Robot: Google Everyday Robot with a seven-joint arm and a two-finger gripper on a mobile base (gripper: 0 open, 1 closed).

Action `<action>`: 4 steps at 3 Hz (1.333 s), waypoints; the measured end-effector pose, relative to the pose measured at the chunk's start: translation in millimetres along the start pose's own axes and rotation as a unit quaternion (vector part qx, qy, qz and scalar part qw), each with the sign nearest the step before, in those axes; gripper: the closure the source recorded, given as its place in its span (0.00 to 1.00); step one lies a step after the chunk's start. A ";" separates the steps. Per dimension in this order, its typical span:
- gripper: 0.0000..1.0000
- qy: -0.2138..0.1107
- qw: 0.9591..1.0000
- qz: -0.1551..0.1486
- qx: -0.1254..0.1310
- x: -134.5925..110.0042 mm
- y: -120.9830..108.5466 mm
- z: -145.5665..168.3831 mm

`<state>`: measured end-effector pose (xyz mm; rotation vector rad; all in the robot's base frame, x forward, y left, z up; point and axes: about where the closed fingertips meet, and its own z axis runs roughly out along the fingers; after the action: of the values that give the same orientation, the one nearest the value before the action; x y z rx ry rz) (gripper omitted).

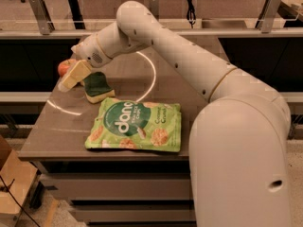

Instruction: Pick apple

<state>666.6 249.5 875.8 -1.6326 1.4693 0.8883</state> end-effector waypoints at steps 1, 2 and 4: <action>0.00 0.001 1.000 0.008 -0.005 3.8 -6.5 10.7; 0.19 -0.003 1.000 0.021 -0.011 10.4 -10.2 14.8; 0.65 -0.014 0.999 0.030 -0.004 13.1 -14.4 3.3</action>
Offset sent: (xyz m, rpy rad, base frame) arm 0.0193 0.0032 -0.0205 0.0115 0.0804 -0.0114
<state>682.3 247.1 864.0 -1.5830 1.5050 0.9479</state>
